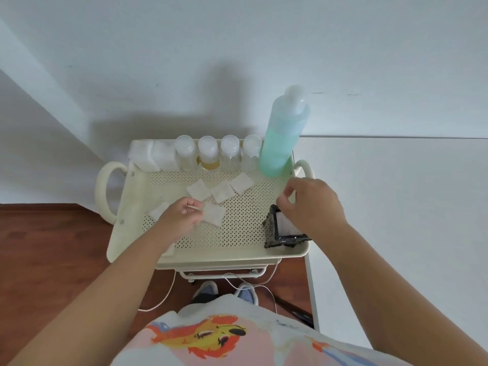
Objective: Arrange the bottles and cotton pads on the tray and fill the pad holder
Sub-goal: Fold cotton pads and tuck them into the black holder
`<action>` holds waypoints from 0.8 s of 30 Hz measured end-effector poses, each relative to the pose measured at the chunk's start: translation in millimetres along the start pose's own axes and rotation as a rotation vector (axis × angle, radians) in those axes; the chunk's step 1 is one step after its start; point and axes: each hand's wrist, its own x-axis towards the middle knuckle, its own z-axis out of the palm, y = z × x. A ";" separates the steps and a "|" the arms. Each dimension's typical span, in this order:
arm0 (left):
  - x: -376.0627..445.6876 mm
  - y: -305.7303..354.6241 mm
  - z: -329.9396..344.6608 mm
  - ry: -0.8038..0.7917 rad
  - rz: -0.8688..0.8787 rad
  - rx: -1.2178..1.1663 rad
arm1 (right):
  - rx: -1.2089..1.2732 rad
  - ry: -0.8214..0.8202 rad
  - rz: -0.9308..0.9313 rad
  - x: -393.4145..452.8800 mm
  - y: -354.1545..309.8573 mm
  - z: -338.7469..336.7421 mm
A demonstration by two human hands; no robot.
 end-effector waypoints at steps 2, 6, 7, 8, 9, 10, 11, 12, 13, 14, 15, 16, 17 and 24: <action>8.2 -8.9 -0.7 -0.054 -0.005 0.111 | 0.016 -0.033 -0.060 24.1 -14.5 4.5; 25.4 -18.3 0.2 0.024 0.219 0.526 | -0.029 -0.396 -0.190 77.3 -35.6 40.5; 28.2 -19.8 1.7 0.033 0.296 0.724 | -0.041 -0.502 -0.203 88.1 -37.8 52.1; 28.9 -21.4 3.7 0.029 0.375 0.916 | -0.073 -0.587 -0.205 97.5 -38.8 63.7; 28.1 -24.3 5.9 0.018 0.452 1.058 | -0.123 -0.650 -0.201 106.3 -39.0 74.2; 25.3 -27.2 8.4 0.005 0.510 1.137 | -0.186 -0.692 -0.199 113.6 -39.4 83.3; 21.5 -29.9 11.0 0.000 0.549 1.161 | -0.250 -0.718 -0.198 120.3 -39.2 91.3; 17.5 -32.8 13.1 0.007 0.577 1.149 | -0.308 -0.731 -0.204 125.3 -38.9 98.3; 13.5 -35.1 15.0 0.020 0.597 1.129 | -0.349 -0.736 -0.217 128.6 -38.9 104.3; 10.1 -36.5 17.1 0.030 0.609 1.116 | -0.370 -0.736 -0.235 130.2 -38.4 109.2; 7.6 -37.5 19.0 0.035 0.617 1.111 | -0.375 -0.734 -0.249 130.5 -37.4 113.4; 5.8 -38.8 20.6 0.038 0.615 1.105 | -0.370 -0.734 -0.255 129.5 -36.0 117.1; 4.8 -40.1 21.8 0.041 0.603 1.089 | -0.359 -0.734 -0.252 128.0 -34.1 120.4; 9.7 -36.9 31.6 0.032 0.296 0.944 | -0.481 -0.664 -0.337 126.0 -31.0 129.1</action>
